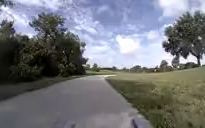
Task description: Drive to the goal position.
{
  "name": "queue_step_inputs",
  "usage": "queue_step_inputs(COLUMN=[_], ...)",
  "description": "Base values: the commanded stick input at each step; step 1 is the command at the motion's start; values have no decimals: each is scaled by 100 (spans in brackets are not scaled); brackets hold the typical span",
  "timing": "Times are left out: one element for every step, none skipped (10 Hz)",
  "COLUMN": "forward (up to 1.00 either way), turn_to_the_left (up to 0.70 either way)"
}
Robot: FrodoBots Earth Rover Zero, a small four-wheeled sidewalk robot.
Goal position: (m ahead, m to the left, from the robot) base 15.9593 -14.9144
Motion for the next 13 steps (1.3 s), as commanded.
queue_step_inputs(forward=[69,69,69,69,69,69,69,69,69,69,69,69,69], turn_to_the_left=[3,18,33,26,17,9,3,3,3,3,3,3,3])
